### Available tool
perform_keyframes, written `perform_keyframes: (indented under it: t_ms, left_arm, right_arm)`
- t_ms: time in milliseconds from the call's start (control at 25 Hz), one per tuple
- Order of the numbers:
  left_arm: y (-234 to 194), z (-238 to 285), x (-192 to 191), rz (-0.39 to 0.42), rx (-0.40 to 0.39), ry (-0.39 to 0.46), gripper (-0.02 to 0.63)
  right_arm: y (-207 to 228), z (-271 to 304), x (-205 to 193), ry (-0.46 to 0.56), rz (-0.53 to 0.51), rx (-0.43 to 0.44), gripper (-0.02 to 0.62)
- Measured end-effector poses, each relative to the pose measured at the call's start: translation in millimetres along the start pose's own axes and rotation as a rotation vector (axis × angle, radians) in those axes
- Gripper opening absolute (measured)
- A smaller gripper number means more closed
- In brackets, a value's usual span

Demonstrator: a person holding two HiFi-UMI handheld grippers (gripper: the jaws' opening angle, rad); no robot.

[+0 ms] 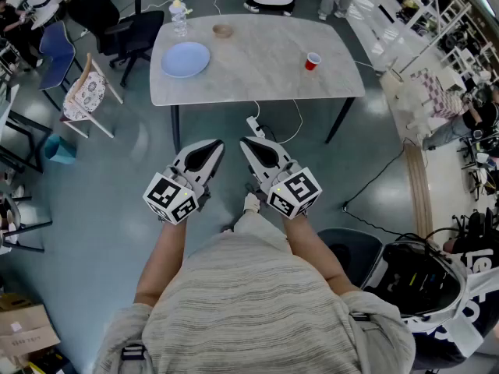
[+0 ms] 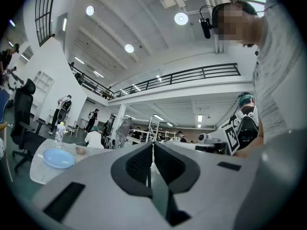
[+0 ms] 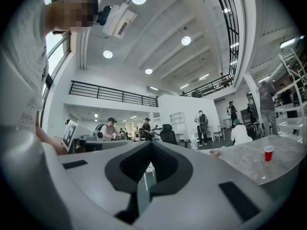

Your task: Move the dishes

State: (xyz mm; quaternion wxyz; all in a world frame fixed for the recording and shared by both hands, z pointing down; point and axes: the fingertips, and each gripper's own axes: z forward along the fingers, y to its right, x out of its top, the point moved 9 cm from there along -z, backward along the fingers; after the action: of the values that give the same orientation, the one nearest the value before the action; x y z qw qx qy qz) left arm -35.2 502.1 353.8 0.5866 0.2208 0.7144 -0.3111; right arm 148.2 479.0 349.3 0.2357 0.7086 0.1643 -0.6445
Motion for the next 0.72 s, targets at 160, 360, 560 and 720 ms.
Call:
perform_keyframes:
  t_ms: [160, 360, 560, 720]
  left_arm:
    - [0, -8, 8, 0.003, 0.001, 0.000, 0.025]
    - [-2, -18, 4, -0.008, 0.000, -0.008, 0.025]
    - [-7, 0, -10, -0.018, -0.003, -0.024, 0.025]
    - [-11, 15, -16, -0.025, -0.007, -0.029, 0.025]
  right_arm:
    - [-10, 4, 4, -0.003, -0.001, 0.003, 0.017]
    - [-20, 7, -1, -0.012, -0.004, 0.007, 0.017]
    - [3, 5, -11, -0.002, 0.014, -0.001, 0.017]
    - [19, 3, -15, 0.026, 0.057, -0.004, 0.017]
